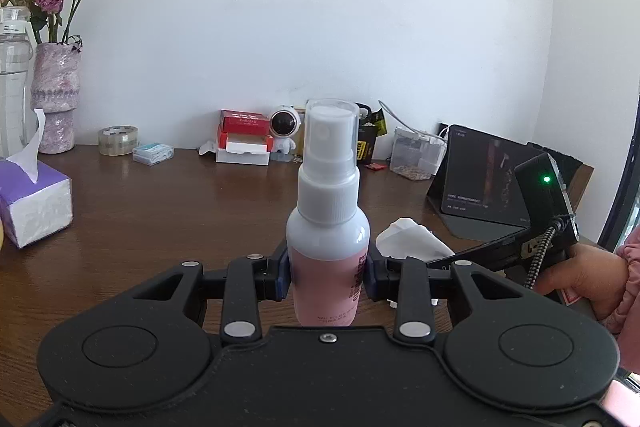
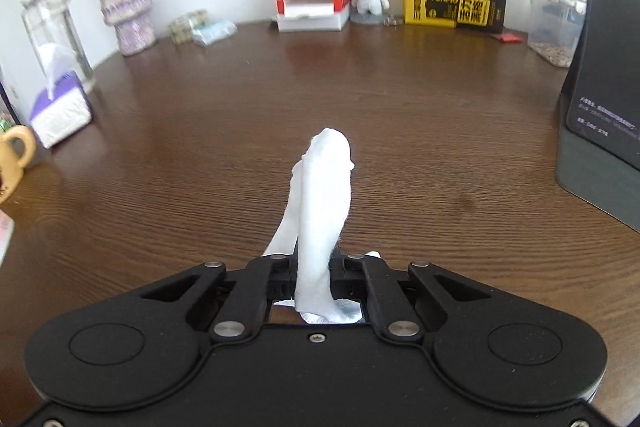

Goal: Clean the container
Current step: 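Grasp the white tissue with the right gripper while the left gripper holds the bottle, then lift the bottle with the left gripper while the right gripper brings the tissue over it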

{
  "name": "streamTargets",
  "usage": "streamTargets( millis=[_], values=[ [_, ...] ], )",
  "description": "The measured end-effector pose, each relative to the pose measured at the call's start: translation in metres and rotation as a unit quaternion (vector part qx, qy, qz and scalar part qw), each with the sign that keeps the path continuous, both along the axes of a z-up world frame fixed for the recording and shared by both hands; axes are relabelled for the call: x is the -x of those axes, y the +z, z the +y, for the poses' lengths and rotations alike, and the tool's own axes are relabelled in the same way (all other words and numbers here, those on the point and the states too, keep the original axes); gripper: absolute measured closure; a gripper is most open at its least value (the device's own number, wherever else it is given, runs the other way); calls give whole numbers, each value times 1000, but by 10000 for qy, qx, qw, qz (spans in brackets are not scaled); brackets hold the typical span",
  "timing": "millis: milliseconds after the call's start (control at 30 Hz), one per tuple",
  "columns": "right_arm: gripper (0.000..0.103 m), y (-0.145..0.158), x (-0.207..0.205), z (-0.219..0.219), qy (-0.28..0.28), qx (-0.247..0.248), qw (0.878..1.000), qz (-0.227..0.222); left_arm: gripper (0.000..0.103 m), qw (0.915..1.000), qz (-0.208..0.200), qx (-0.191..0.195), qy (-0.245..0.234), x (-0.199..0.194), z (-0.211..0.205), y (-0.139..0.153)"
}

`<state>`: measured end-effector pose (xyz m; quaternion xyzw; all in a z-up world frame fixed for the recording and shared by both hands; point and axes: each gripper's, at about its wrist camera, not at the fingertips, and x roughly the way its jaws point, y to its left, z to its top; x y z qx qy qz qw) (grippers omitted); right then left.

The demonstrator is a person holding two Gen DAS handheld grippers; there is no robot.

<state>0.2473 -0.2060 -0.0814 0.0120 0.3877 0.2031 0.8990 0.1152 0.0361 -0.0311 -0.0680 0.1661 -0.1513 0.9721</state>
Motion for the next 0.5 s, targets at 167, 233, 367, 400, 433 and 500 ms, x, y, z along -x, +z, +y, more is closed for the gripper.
streamTargets(
  millis=[167, 233, 367, 400, 433, 500],
  values=[
    [97, 16, 29, -17, -46, -619, 9980, -69, 69, 9996, -128, 188, -196, 14, 0, 4],
    [97, 25, 42, -23, 27, -983, 9951, -79, 69, 9992, -162, 241, -259, 19, 0, 5],
    [97, 42, 67, -24, 383, -1579, 9866, -151, 69, 9984, -246, 337, -389, 31, 0, 4],
    [97, 45, 72, -22, 502, -1684, 9843, -161, 69, 9979, -266, 386, -438, 34, -1, 3],
    [97, 49, 78, -20, 617, -1769, 9821, -172, 69, 9975, -286, 433, -486, 38, -1, 2],
    [97, 56, 88, -15, 827, -1909, 9779, -210, 69, 9969, -326, 424, -571, 43, -5, 1]
  ],
)
